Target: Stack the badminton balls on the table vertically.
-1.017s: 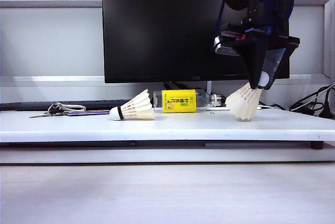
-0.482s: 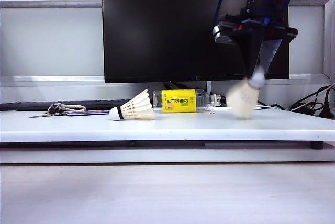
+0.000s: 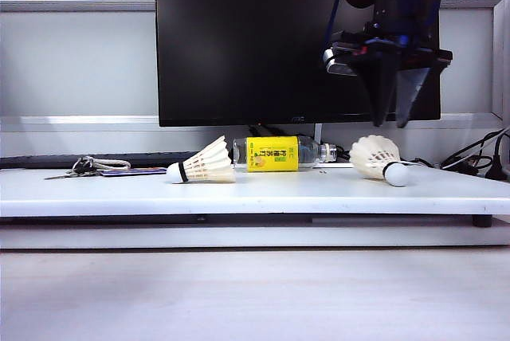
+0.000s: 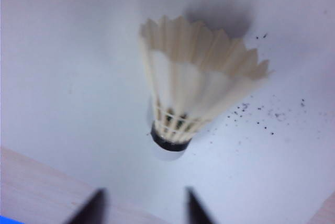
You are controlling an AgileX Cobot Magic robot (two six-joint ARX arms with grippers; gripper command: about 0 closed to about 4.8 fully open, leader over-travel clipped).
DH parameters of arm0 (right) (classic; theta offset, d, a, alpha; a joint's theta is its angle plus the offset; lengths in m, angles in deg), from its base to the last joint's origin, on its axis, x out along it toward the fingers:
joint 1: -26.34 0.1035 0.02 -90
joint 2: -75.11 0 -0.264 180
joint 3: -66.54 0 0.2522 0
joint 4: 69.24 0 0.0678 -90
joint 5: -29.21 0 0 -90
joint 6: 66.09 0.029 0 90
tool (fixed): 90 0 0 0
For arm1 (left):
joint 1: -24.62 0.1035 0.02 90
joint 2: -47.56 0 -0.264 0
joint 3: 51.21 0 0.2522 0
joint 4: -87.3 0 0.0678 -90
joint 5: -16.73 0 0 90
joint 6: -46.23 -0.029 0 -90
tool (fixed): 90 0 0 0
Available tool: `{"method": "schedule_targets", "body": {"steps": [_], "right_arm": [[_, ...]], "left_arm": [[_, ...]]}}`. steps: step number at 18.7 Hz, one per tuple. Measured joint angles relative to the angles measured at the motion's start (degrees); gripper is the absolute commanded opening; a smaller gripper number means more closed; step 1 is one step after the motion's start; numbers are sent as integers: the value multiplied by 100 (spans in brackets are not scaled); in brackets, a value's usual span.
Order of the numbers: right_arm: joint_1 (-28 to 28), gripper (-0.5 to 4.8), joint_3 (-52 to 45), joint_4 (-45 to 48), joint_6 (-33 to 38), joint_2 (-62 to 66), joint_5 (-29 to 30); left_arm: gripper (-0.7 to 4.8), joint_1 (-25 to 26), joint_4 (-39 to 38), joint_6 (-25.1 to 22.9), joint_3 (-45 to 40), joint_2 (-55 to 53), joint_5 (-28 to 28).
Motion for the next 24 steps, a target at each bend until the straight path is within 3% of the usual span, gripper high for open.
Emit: {"method": "schedule_targets", "body": {"steps": [6,11,14,18,19,20,24], "right_arm": [[0,210,-306,0,-81,-4,24],[-2,176,-330,656,-656,-345,1233],[0,176,-321,1071,-673,-868,1394],[-4,176,-321,1156,-730,-1792,1215],[-4,176,-330,1158,-743,-2035,1071],[-2,176,-365,1161,-752,-2256,964],[-4,176,-374,1145,-758,-2861,664]], "left_arm": [[27,0,0,-92,2,0,-2],[27,-2,4,-107,0,0,72],[27,-2,7,-24,0,0,310],[30,-4,83,26,-7,0,313],[43,-11,92,31,-7,0,313],[95,-55,92,39,-7,0,315],[122,-647,260,170,-7,0,396]]}}
